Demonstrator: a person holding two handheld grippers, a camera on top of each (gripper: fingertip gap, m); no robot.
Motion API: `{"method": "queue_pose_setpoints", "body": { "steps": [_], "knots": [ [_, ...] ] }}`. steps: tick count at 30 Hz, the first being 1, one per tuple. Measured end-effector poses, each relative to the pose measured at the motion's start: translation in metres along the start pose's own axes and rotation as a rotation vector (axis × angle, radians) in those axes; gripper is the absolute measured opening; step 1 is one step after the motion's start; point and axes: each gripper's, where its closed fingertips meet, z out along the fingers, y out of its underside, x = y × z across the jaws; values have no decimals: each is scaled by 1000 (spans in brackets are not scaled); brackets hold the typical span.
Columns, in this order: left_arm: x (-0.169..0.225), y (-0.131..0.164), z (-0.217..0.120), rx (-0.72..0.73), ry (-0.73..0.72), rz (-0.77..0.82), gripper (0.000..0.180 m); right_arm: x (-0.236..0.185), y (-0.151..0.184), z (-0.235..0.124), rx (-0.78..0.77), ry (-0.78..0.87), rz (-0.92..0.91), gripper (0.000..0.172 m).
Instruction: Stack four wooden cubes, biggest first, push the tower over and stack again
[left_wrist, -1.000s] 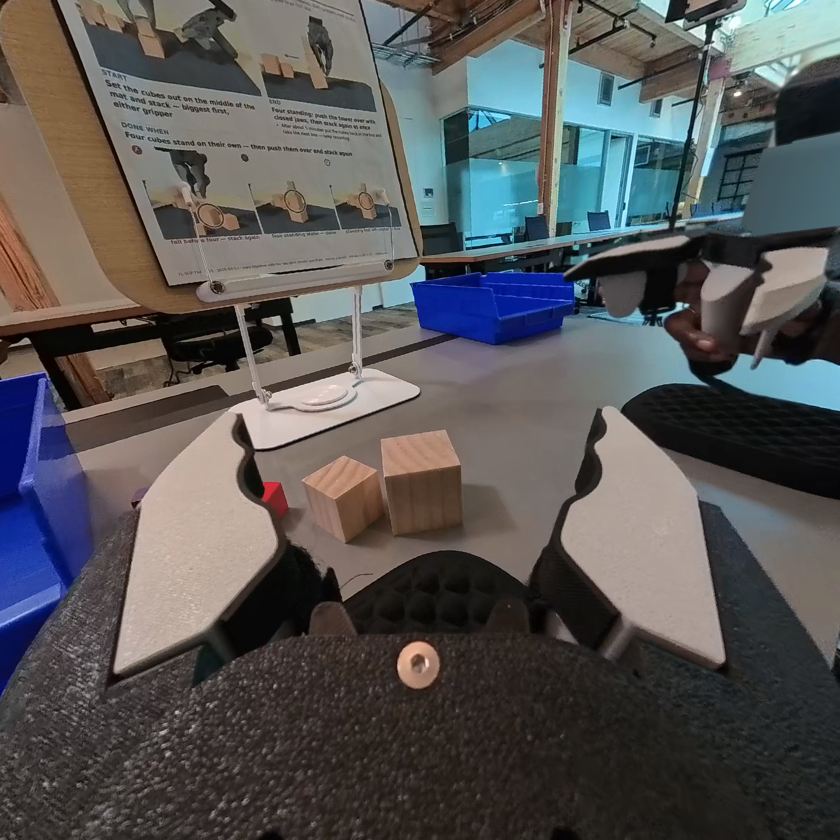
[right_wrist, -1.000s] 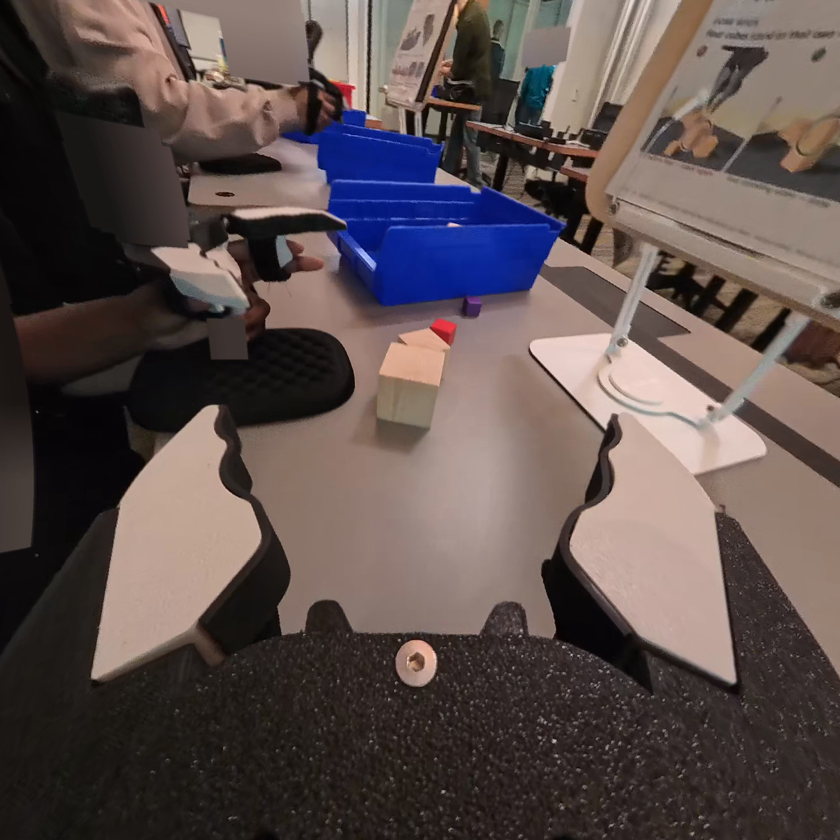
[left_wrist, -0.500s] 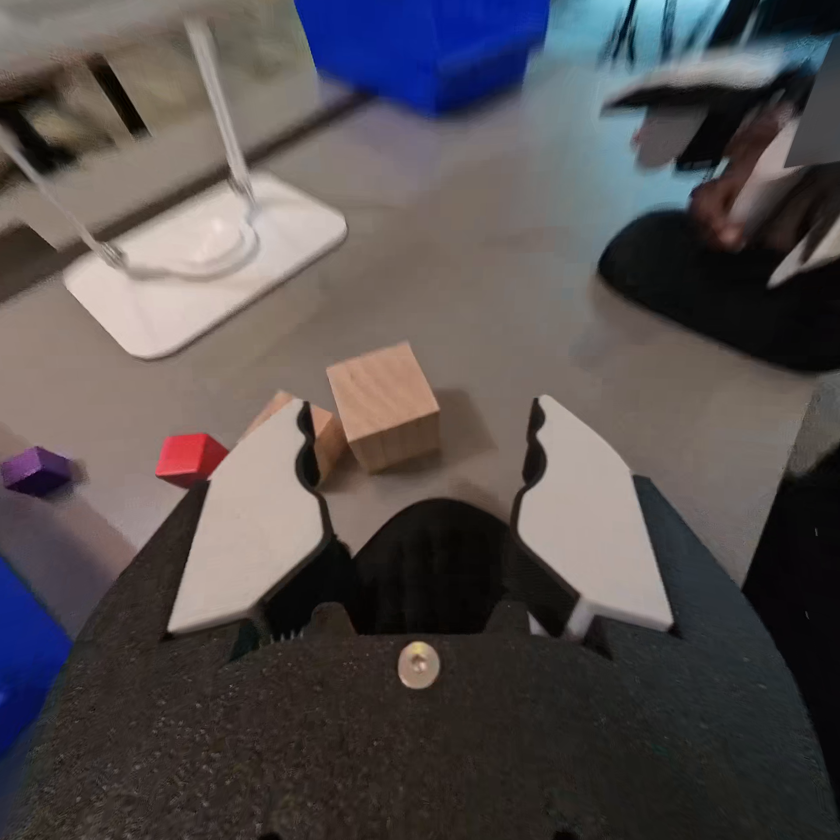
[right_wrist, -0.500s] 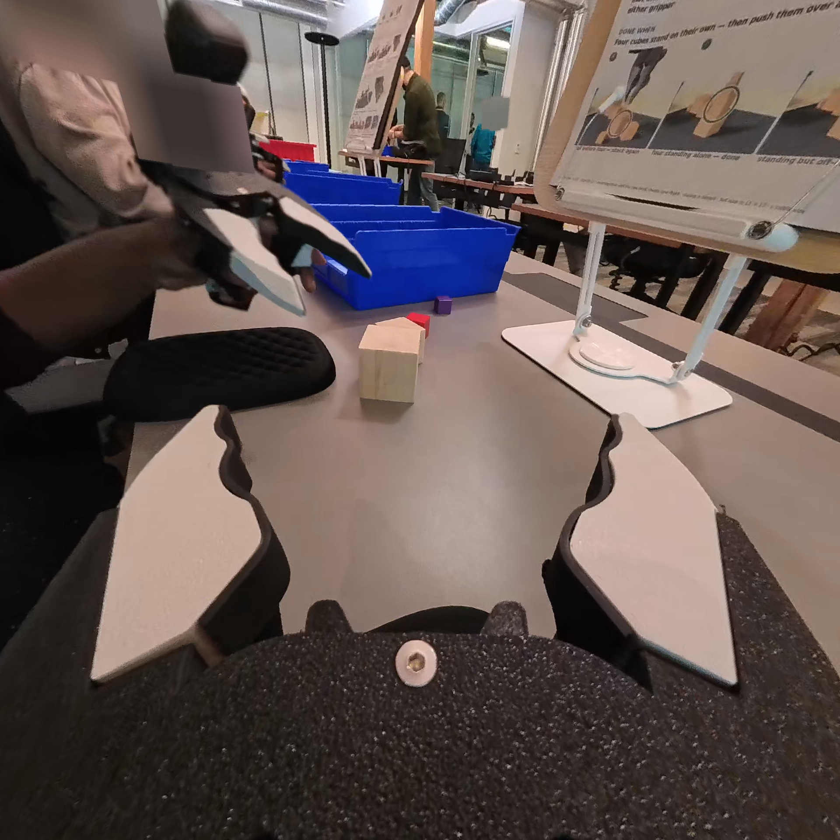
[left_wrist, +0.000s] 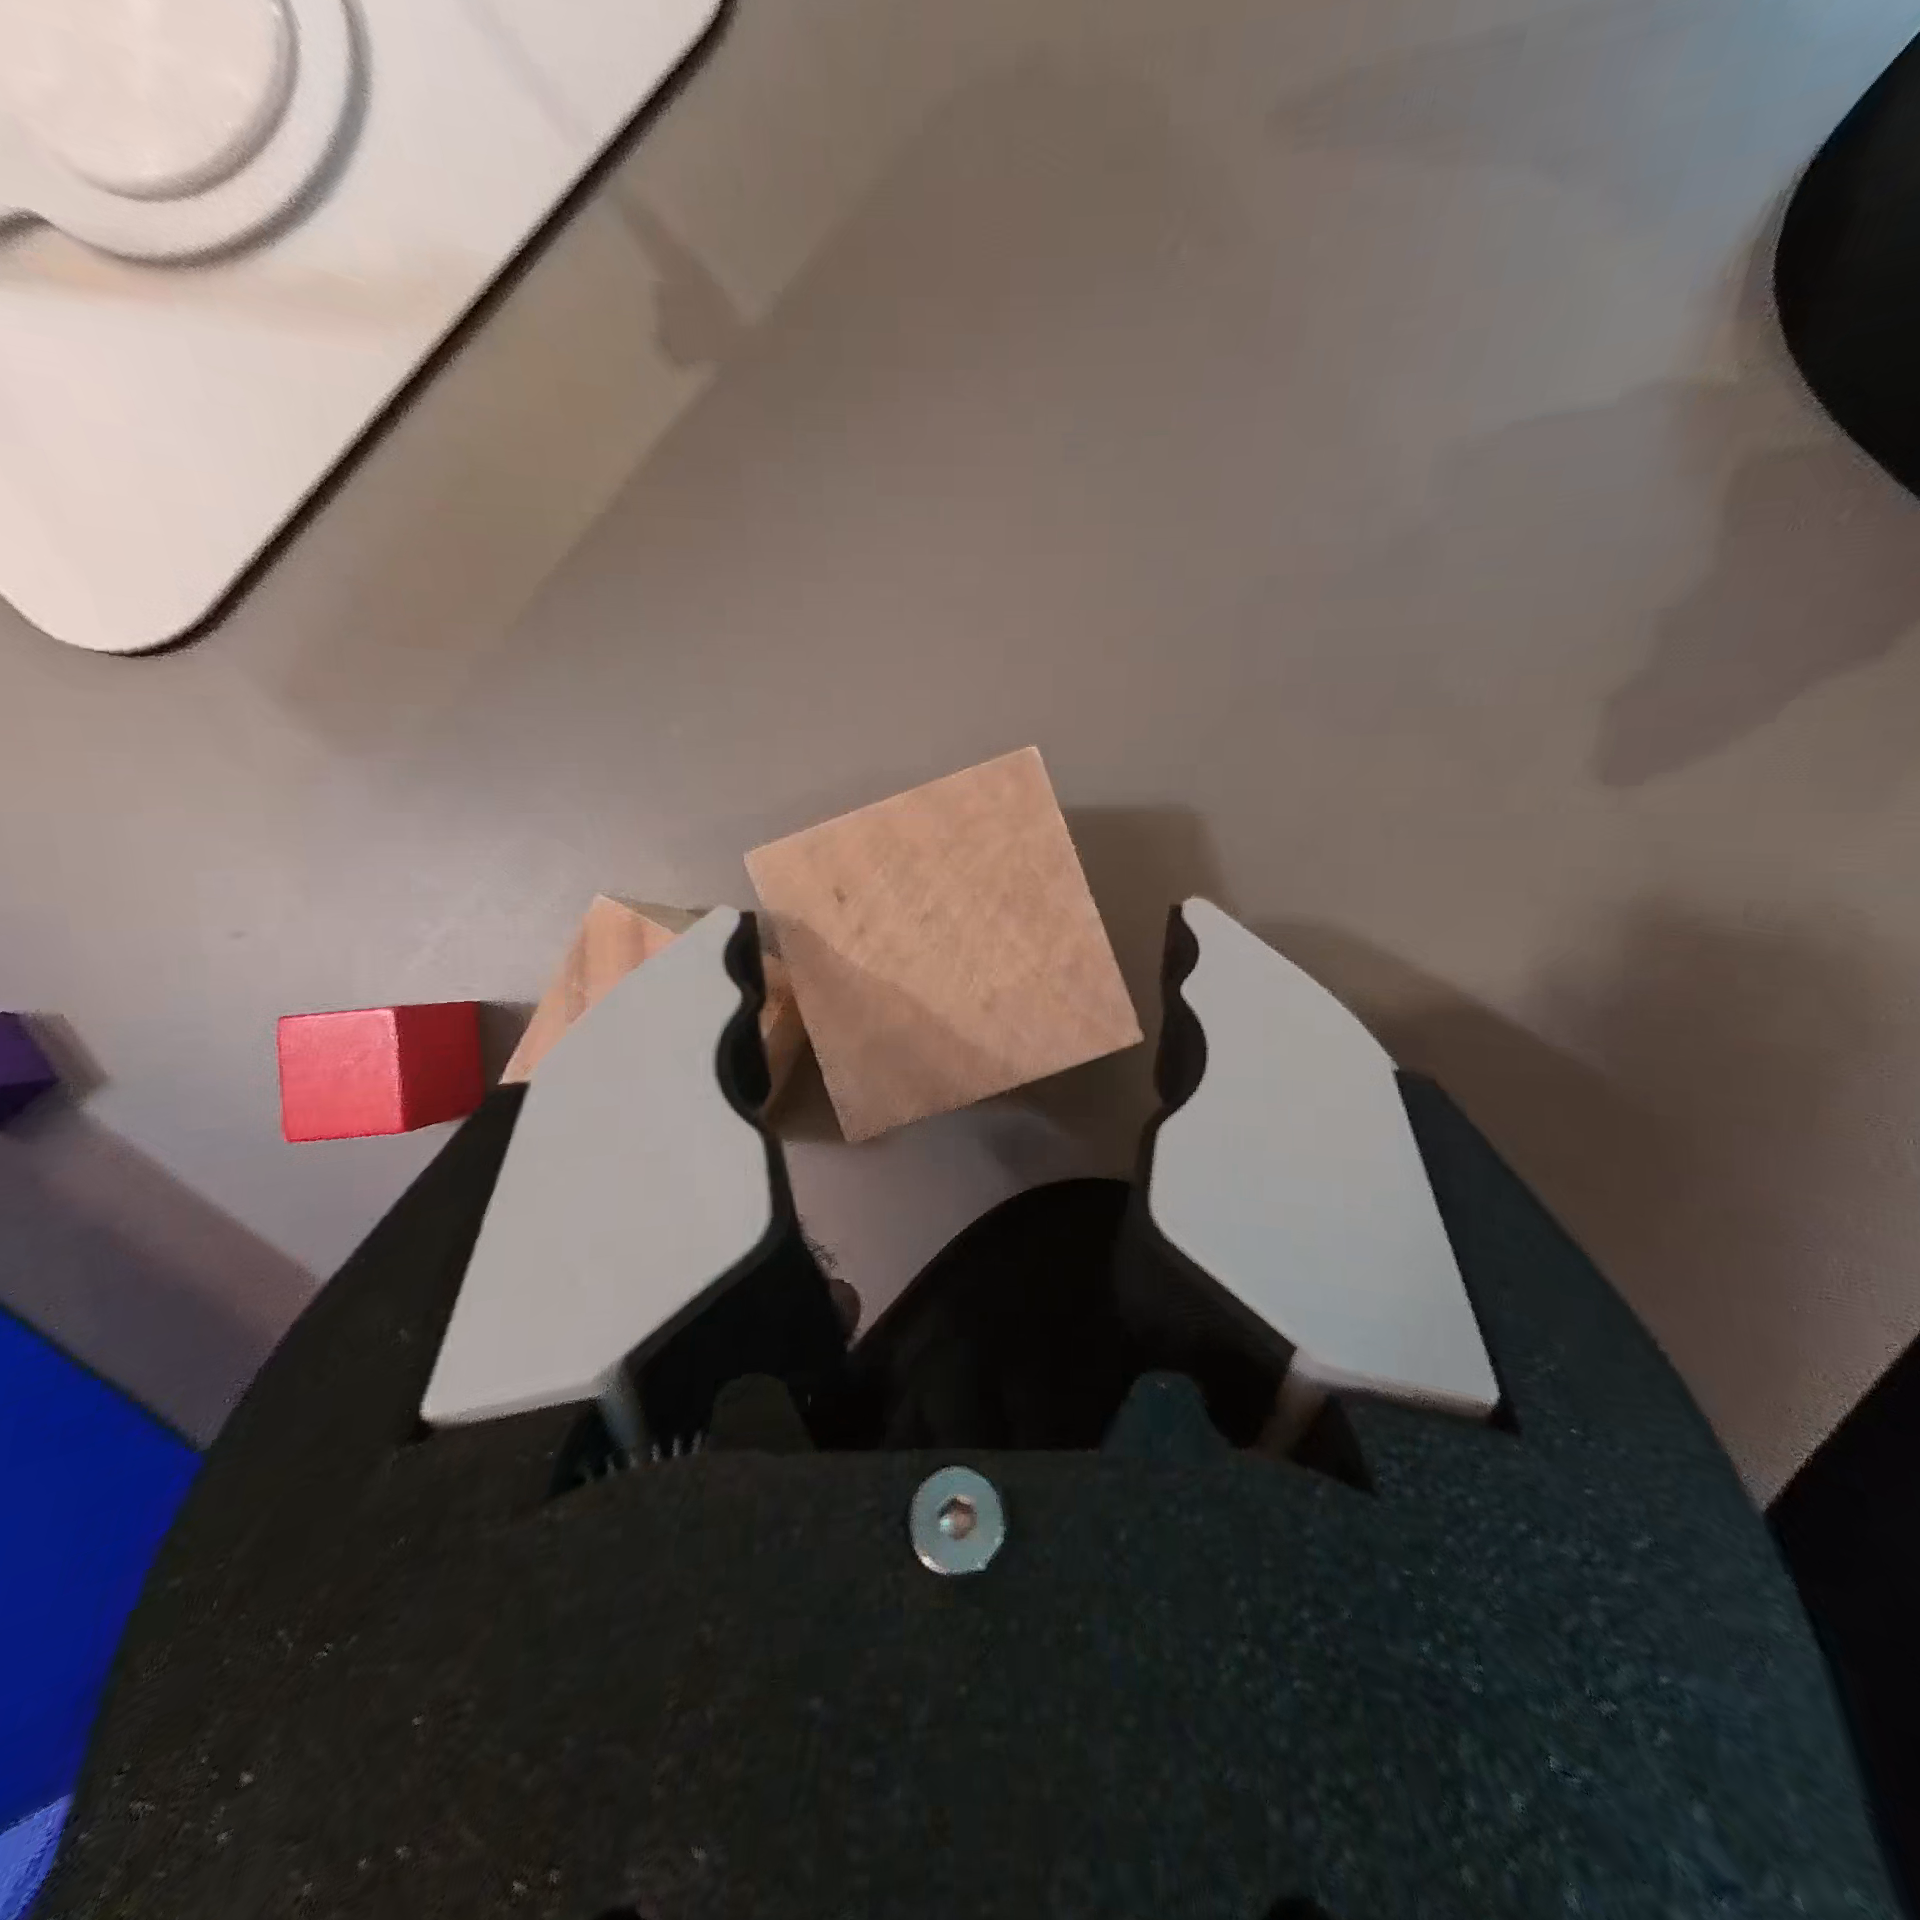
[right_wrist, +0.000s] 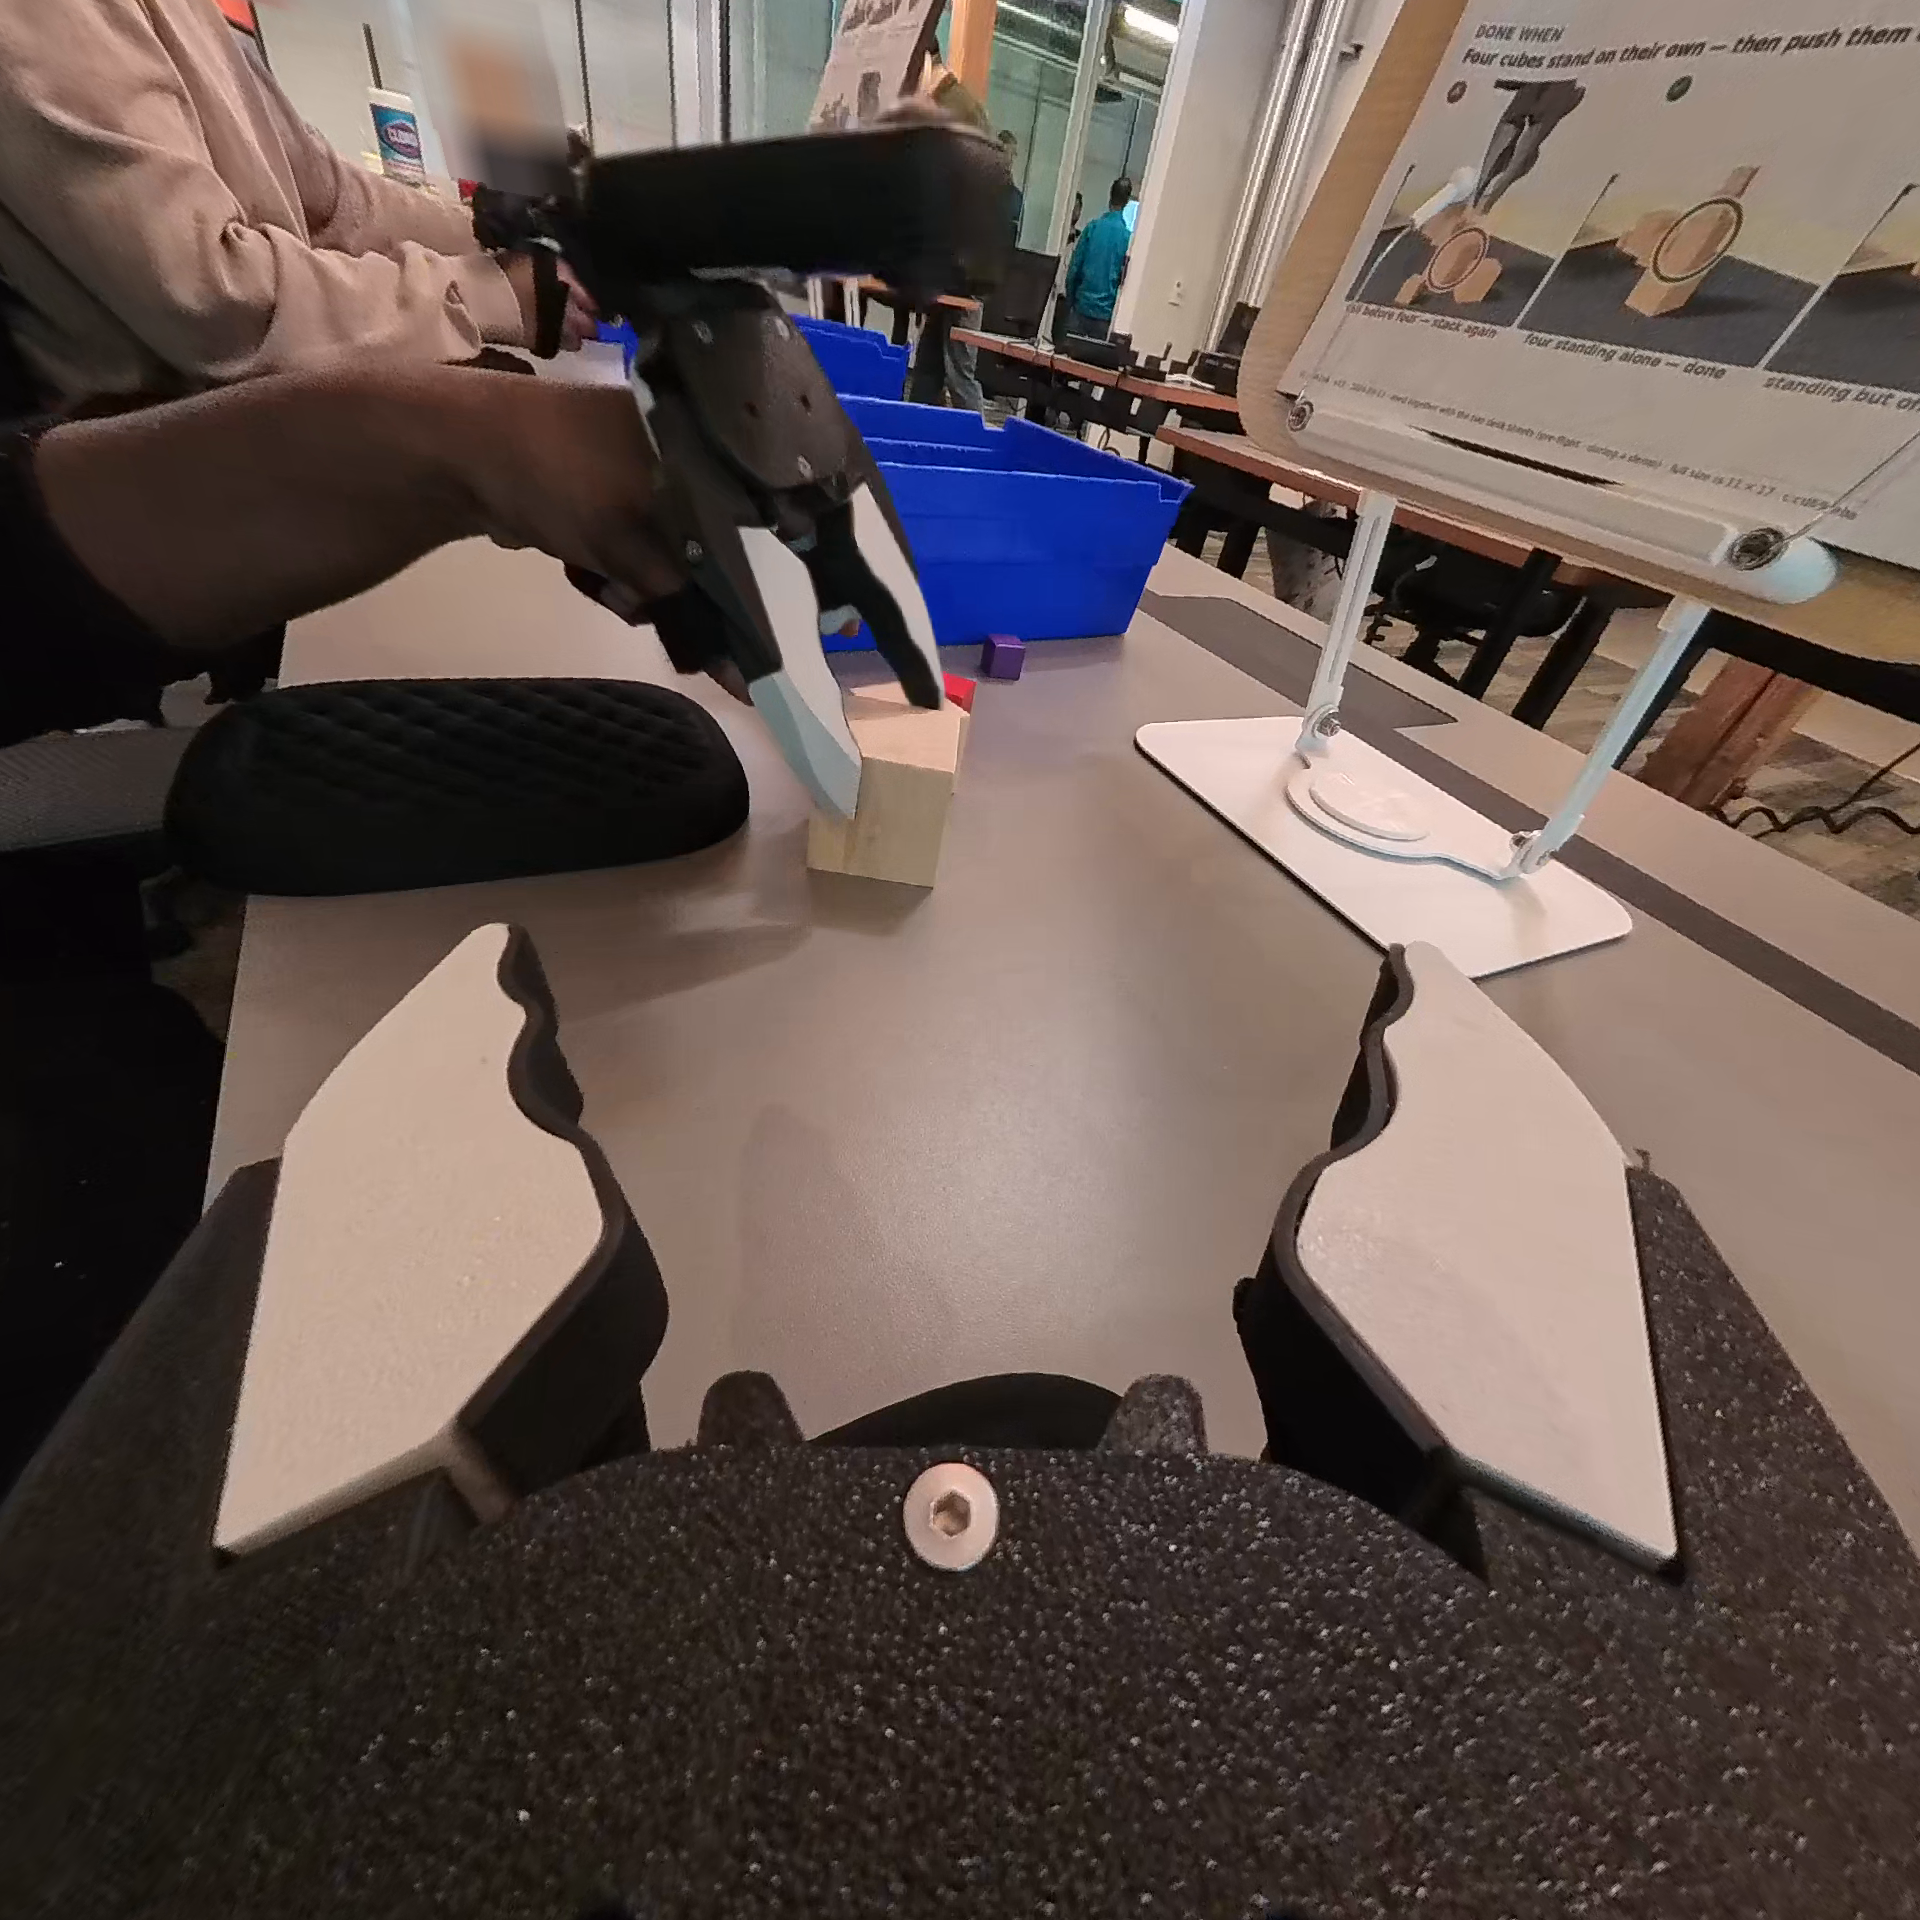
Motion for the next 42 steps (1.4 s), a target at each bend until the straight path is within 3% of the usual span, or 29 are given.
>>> {"method": "queue_pose_setpoints", "body": {
  "steps": [7, 15, 22, 29, 42],
  "knots": [
    [6, -5, 1, 13, 76, 95, 64, 0, -1, -1, 8, -1, 3, 139],
    [82, -34, -13, 141, 401, 551, 64, -4, 1, 0, -3, -33, -3, 136],
    [126, -43, 0, 103, 544, 826, 63, -9, 0, 0, 2, -60, -20, 134],
    [135, -39, 10, 81, 618, 909, 63, -13, 0, -1, 5, -105, -11, 134],
    [135, -39, 20, 132, 659, 902, 64, -15, 0, -1, 6, -144, 10, 129]
  ]
}}
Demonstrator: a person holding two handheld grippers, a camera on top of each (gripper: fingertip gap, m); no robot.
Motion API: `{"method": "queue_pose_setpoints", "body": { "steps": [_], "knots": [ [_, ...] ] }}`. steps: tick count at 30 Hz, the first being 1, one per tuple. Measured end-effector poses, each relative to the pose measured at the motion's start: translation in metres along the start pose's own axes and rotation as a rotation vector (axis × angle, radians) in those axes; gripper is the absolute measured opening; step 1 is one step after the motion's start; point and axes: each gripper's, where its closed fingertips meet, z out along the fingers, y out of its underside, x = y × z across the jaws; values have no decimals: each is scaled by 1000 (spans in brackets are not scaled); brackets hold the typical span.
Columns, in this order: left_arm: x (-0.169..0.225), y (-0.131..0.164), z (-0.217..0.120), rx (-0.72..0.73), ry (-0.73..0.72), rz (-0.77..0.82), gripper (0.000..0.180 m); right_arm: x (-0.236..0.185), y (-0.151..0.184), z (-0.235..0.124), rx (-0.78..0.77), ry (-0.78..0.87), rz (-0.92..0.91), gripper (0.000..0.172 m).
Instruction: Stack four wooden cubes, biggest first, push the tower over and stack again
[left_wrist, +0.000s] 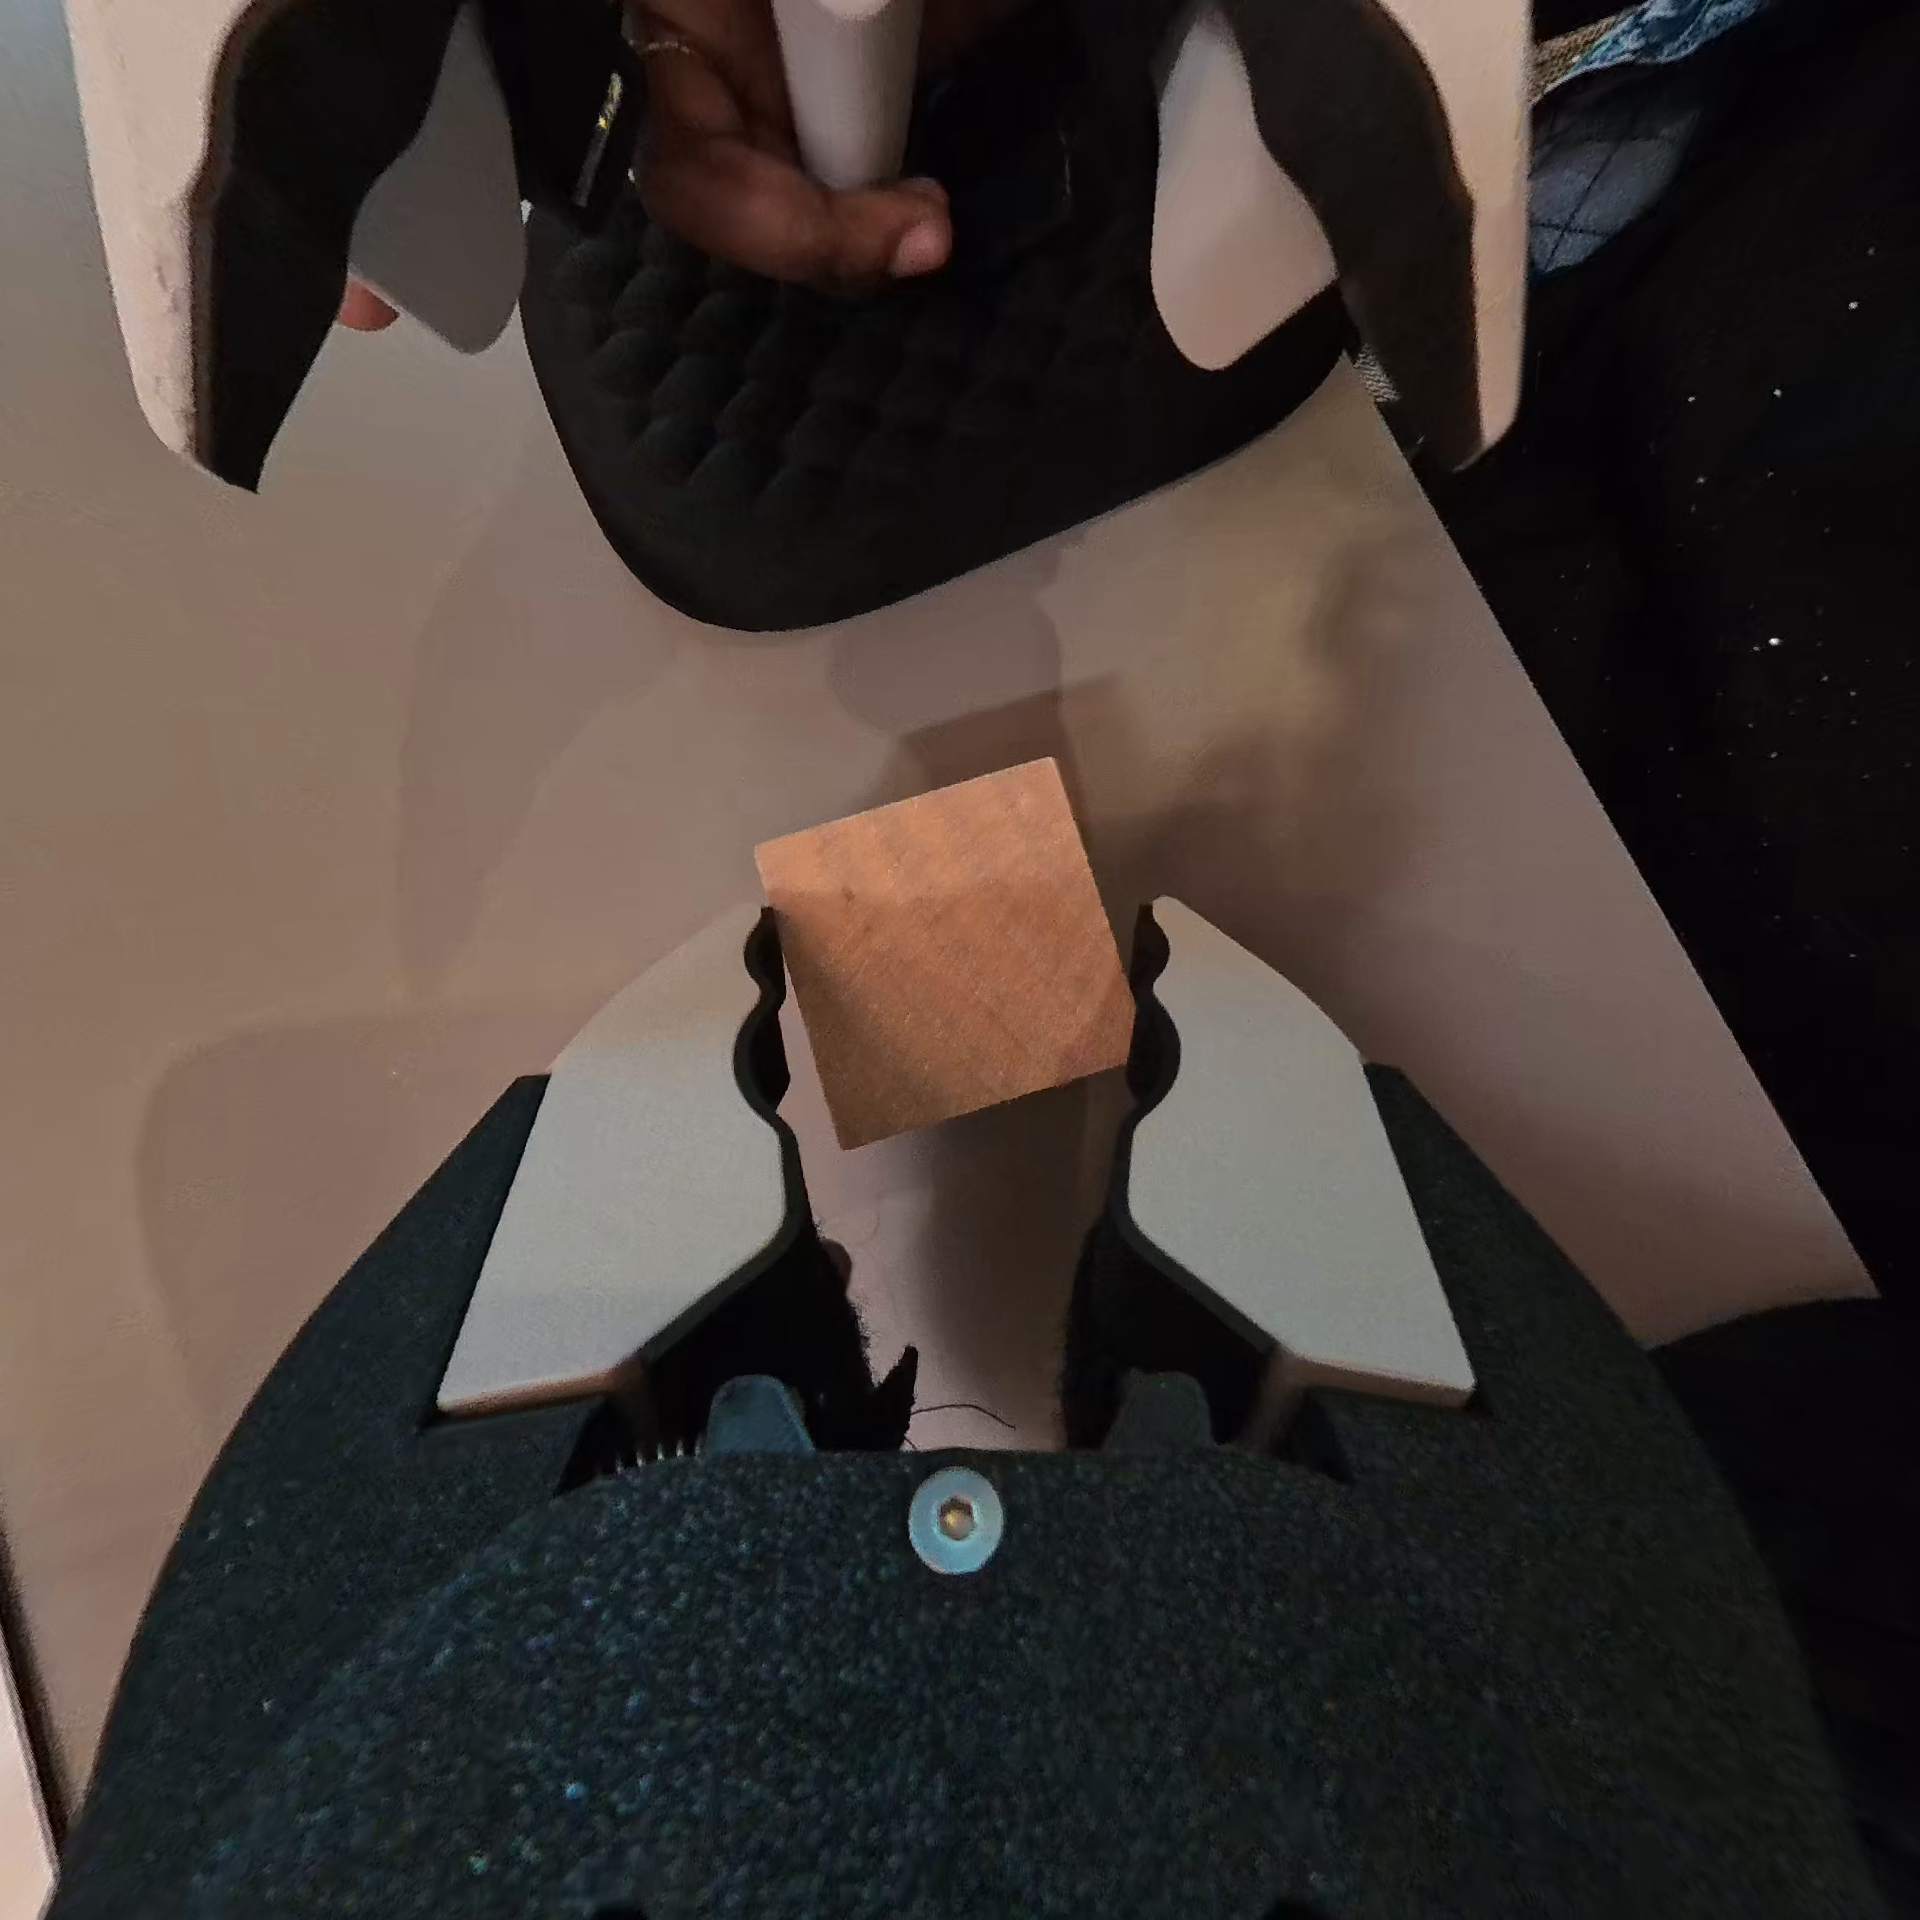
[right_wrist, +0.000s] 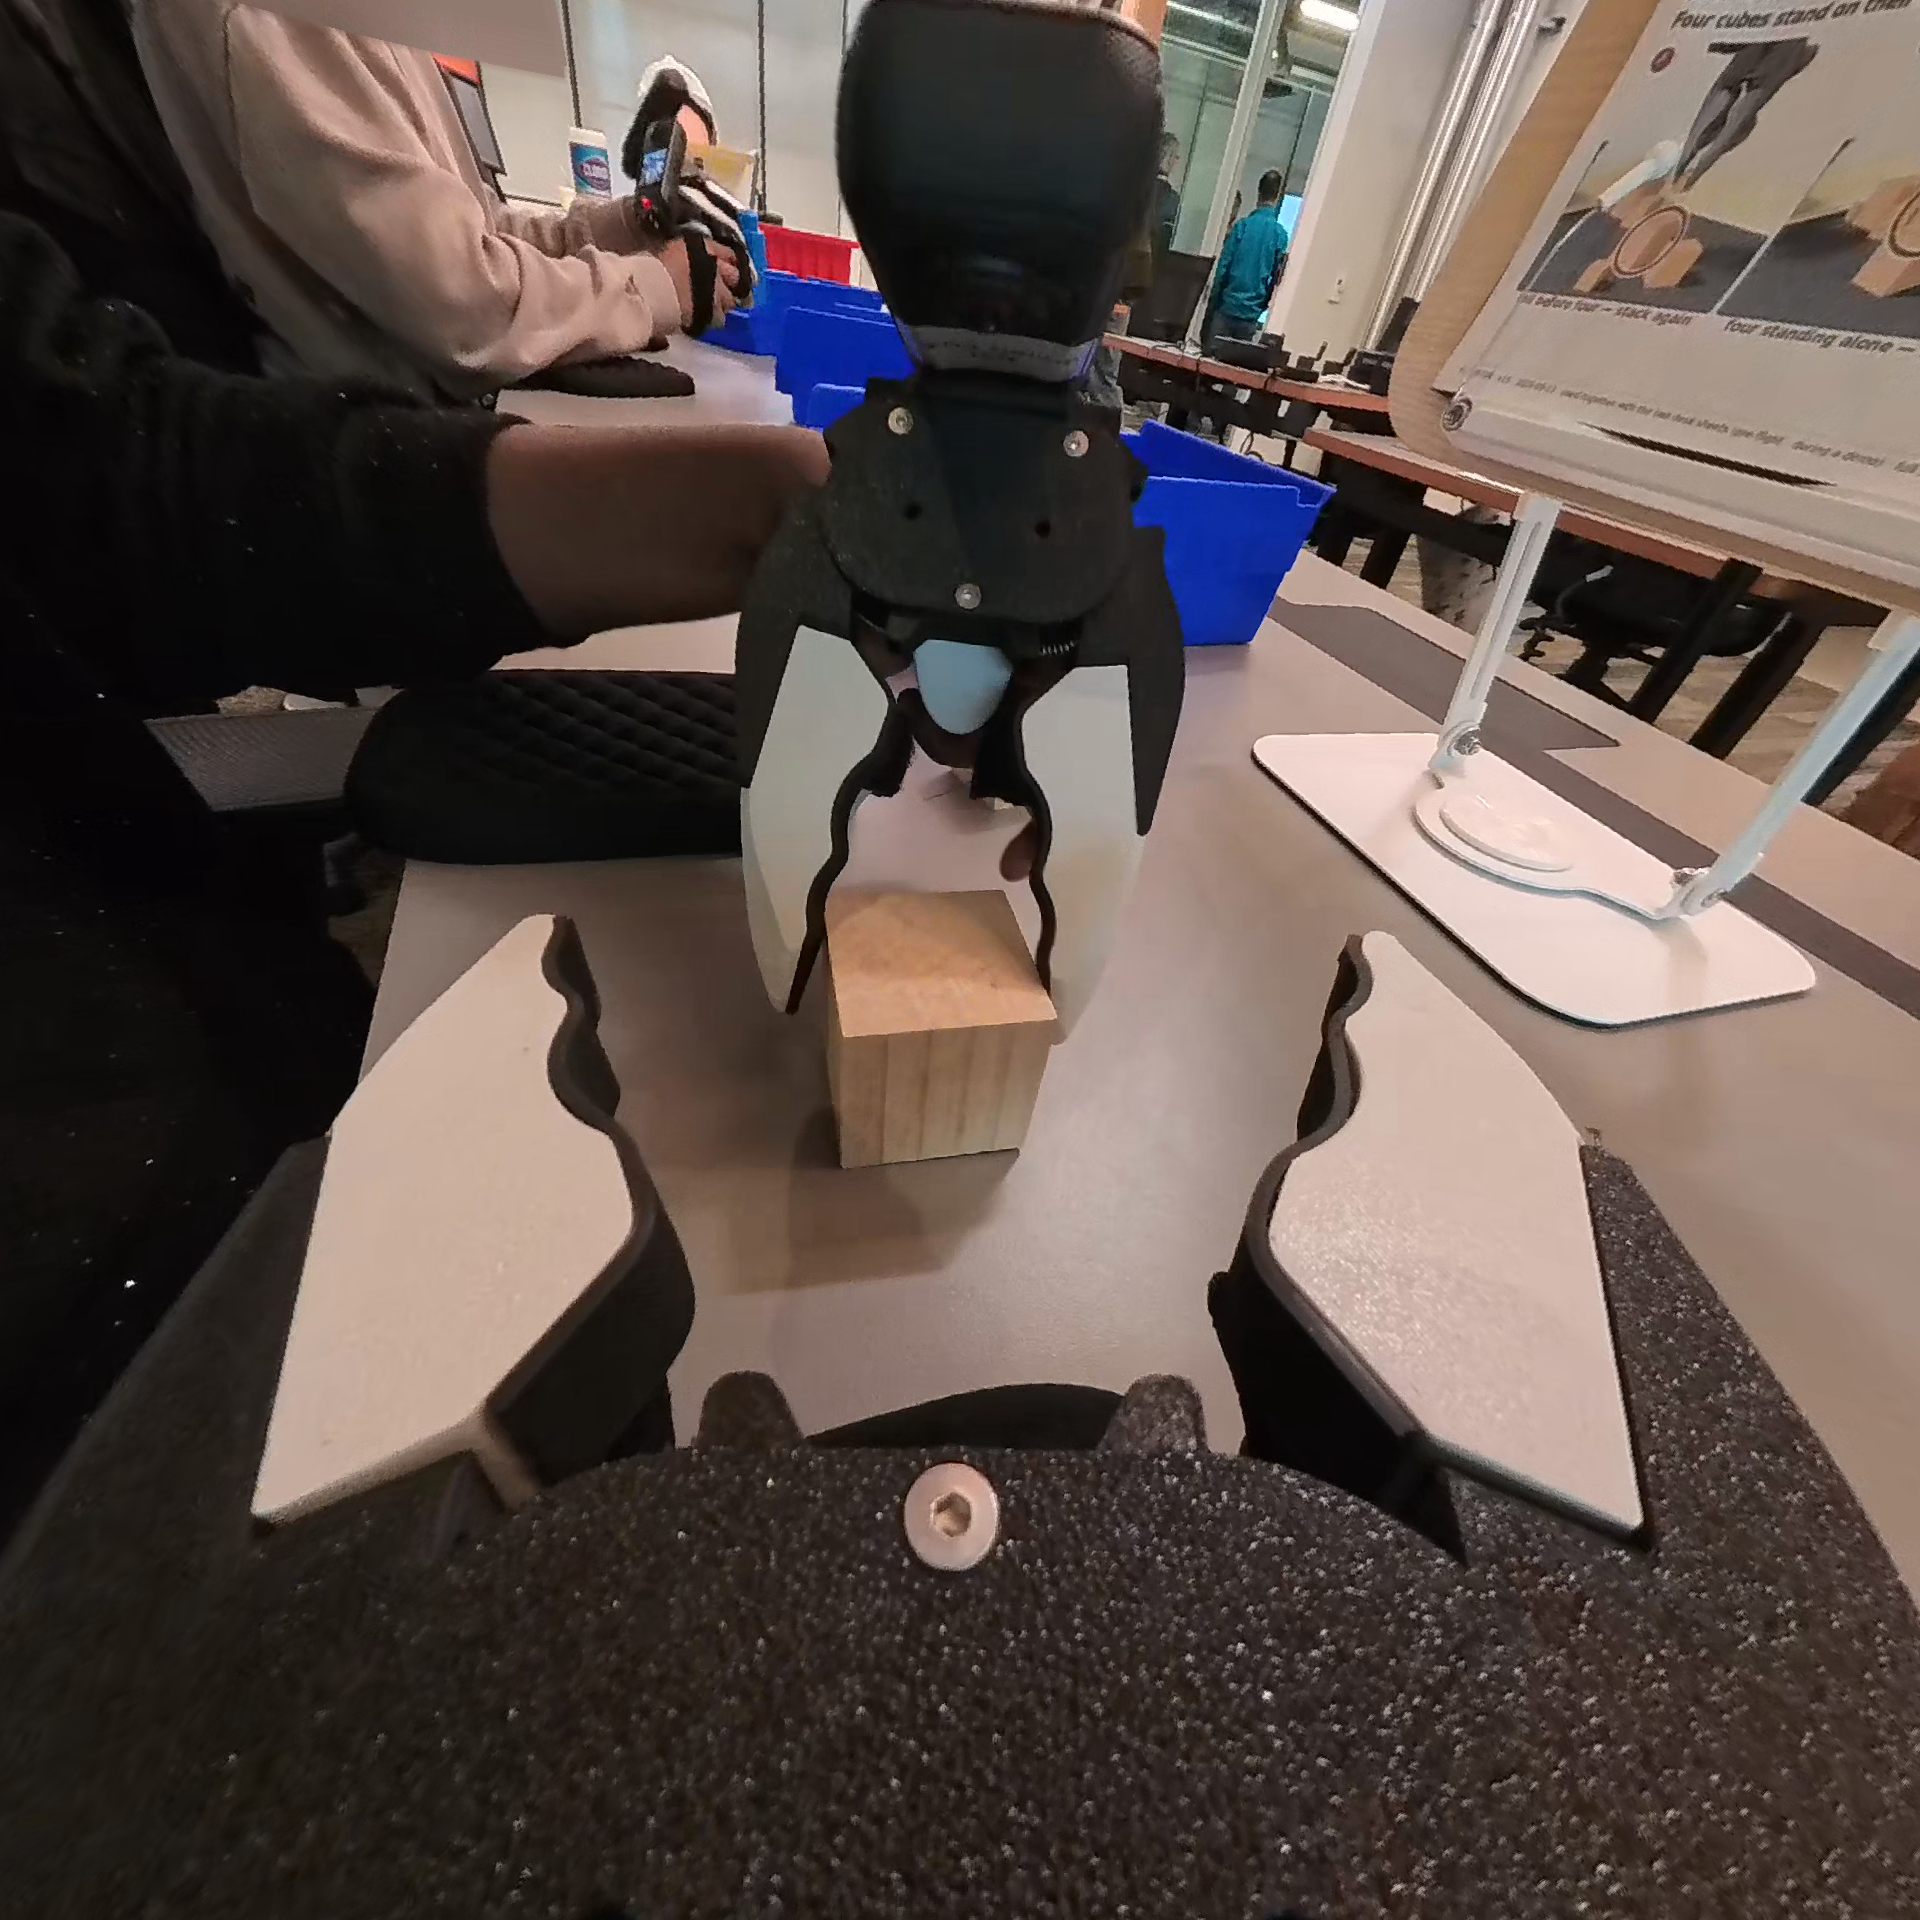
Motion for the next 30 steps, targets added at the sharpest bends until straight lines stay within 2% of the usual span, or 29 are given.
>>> {"method": "queue_pose_setpoints", "body": {
  "steps": [2, 5, 6, 7, 9, 11, 12, 14, 16, 20, 27, 30],
  "knots": [
    [-2, -2, -1, 8, -6, -37, 68, 0, 0, 0, 3, 1, 0, 129],
    [-8, -10, -13, 79, -50, -133, 98, 1, -1, -1, 9, 3, 3, 129],
    [-18, -10, -23, 95, -132, -171, 109, 1, -1, -1, 12, 5, 4, 129],
    [-32, -4, -37, 81, -265, -212, 111, 1, -2, -1, 15, 7, 6, 129],
    [-51, 19, -78, 10, -529, -294, 105, 2, -2, -2, 21, 10, 9, 128],
    [-51, 43, -117, -41, -681, -380, 95, 3, -3, -2, 26, 10, 15, 128],
    [-44, 53, -129, -64, -685, -400, 87, 3, -3, -2, 27, 9, 17, 128],
    [-29, 74, -141, -113, -625, -406, 87, 3, -3, -2, 26, 9, 18, 128],
    [-13, 95, -139, -182, -509, -364, 86, 2, -3, -2, 25, 13, 11, 127],
    [-14, 140, -135, -336, -447, -411, 82, 2, -2, -1, 16, 16, 1, 126],
    [-22, 161, -120, -333, -368, -464, 76, 3, -4, -3, 31, 18, 10, 125],
    [-20, 160, -119, -307, -349, -458, 56, 3, -3, -3, 32, 15, 16, 124]
  ]
}}
